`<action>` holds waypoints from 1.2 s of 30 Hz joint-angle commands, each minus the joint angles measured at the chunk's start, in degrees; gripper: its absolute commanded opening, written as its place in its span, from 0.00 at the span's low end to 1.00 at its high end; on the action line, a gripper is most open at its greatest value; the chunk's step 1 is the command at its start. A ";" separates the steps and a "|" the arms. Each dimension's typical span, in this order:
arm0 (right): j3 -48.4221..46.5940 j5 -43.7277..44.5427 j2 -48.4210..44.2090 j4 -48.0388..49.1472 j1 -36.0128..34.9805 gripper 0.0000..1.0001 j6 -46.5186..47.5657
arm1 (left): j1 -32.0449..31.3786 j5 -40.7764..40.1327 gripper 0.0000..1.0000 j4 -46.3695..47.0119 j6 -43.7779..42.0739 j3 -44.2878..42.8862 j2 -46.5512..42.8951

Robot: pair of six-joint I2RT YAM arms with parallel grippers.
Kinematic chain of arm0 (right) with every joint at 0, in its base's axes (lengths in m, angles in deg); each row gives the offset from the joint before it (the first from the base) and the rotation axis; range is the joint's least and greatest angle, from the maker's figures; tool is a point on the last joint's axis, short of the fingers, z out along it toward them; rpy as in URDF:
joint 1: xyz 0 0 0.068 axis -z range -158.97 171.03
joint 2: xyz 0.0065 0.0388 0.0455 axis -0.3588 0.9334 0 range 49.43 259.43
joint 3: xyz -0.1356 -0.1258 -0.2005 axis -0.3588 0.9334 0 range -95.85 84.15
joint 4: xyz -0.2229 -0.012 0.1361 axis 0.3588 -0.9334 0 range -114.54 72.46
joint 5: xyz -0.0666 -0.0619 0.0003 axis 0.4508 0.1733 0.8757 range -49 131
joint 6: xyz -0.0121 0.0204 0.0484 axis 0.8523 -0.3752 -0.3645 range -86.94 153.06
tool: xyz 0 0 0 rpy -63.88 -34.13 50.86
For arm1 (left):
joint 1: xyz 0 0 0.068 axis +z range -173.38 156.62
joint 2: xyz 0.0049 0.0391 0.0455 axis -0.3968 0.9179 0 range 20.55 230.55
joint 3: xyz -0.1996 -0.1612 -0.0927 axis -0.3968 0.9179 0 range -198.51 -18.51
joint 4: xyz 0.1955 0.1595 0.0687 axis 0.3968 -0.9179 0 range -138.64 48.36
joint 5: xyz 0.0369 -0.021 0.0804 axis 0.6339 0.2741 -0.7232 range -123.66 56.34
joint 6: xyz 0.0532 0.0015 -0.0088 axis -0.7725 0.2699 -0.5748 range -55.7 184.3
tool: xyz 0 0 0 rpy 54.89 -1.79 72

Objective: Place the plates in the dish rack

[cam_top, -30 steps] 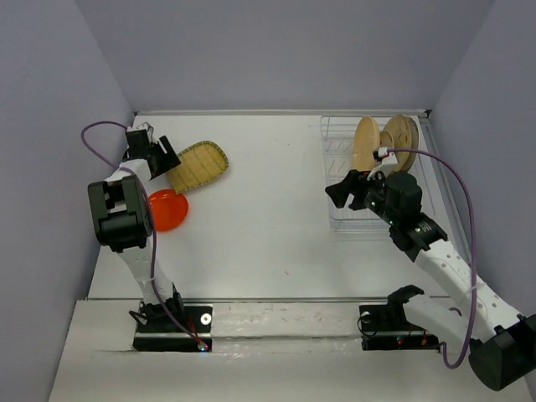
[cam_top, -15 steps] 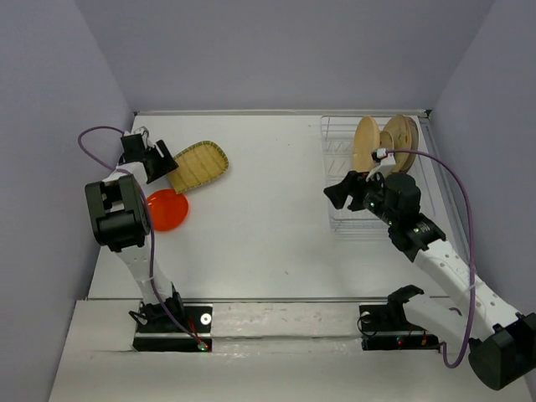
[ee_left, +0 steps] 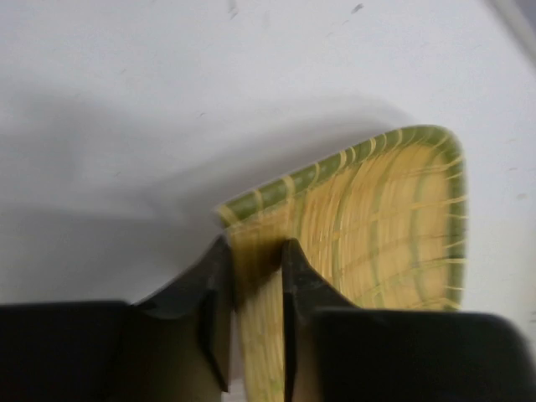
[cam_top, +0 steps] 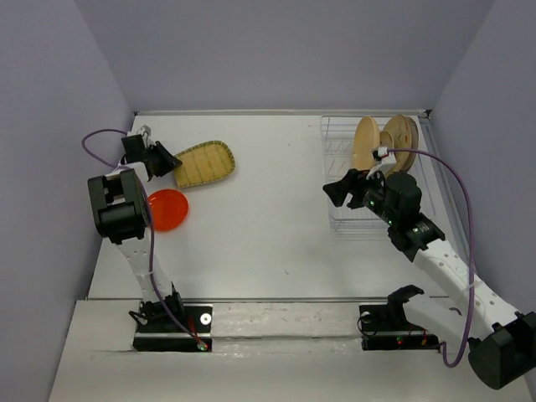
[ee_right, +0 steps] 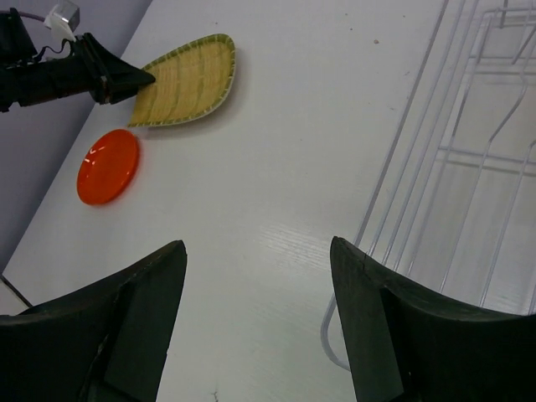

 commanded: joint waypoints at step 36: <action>-1.72 -16.08 6.28 15.18 -0.20 0.93 -14.48 | -12.77 13.89 0.06 37.63 35.76 27.13 -42.05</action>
